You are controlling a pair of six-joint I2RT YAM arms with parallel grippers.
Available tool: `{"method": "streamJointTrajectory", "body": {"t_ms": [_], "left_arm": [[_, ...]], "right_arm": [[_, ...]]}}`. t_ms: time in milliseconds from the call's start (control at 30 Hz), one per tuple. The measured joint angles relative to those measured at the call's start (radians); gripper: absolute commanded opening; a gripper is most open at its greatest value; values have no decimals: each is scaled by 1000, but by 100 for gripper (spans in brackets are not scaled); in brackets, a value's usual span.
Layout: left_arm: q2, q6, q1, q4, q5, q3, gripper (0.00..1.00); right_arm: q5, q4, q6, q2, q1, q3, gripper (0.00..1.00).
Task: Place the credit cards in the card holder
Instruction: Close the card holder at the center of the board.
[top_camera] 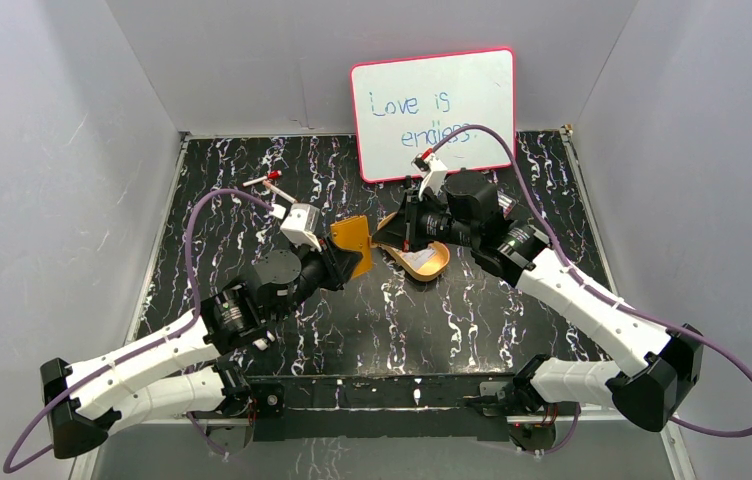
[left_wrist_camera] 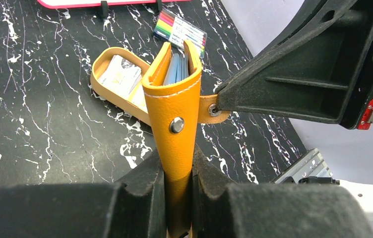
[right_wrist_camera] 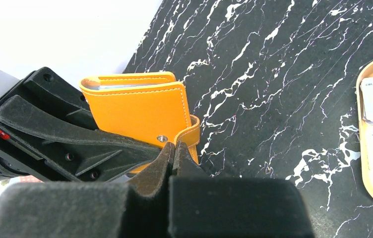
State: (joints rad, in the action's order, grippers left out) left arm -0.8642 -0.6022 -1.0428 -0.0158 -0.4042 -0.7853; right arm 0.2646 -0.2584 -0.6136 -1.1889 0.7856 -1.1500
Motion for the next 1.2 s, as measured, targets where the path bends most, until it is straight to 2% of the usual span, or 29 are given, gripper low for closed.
{"method": "streamJointTrajectory", "body": {"t_ms": [333,500,933,1200], "left_arm": [[0,0,0,0,-4,0,0],[2,0,0,0,-4,0,0],[18,0,0,0,-7,0,0],[24,0,0,0,-8,0,0]], "right_arm": [[-8,-2,15,1,0,0,25],[-15,-5,16,10,0,0,32],[-43,-37,17,27,0,0,33],[-45,-38,16,27,0,0,28]]}}
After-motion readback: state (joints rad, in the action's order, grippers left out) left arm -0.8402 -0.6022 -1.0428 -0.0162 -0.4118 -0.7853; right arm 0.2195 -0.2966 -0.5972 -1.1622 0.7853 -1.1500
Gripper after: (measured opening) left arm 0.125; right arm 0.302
